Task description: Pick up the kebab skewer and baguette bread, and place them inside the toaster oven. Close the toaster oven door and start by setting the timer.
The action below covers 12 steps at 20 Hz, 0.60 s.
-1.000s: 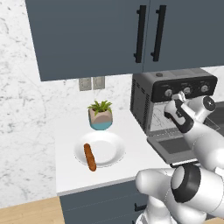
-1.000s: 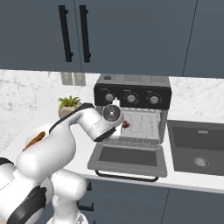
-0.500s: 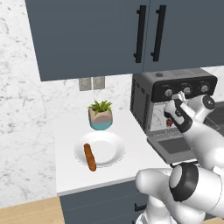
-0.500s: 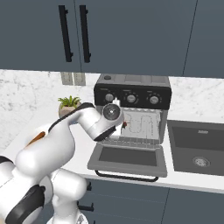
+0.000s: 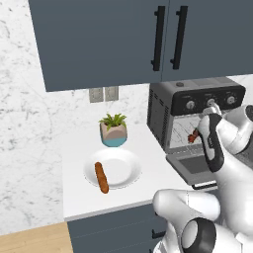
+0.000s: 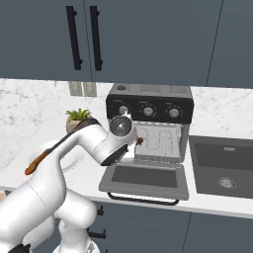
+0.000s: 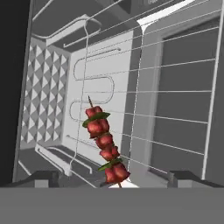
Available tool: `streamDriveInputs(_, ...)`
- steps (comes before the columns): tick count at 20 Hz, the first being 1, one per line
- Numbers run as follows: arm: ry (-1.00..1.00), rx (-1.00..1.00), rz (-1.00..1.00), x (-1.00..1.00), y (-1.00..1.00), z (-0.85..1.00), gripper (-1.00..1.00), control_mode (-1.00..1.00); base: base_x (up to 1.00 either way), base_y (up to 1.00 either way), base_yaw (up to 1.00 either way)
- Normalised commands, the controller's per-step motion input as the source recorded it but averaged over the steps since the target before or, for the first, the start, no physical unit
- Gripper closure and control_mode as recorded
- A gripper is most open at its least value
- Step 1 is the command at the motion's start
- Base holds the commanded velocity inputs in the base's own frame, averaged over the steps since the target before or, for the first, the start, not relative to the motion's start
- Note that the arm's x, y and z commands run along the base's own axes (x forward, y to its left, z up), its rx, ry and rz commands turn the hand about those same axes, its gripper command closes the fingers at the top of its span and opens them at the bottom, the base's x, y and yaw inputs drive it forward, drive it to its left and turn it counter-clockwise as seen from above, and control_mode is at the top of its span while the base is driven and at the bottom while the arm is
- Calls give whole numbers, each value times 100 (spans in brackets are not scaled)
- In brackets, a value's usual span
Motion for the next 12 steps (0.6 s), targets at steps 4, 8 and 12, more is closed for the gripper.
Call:
streamDriveInputs(4,20,-13,3,-89,89,45,-100,-100,0,0,0)
streamDriveInputs(8,25,-4,15,-69,95,49,-100,-100,0,0,0)
streamDriveInputs(12,21,0,32,-51,88,27,-100,-100,0,0,0)
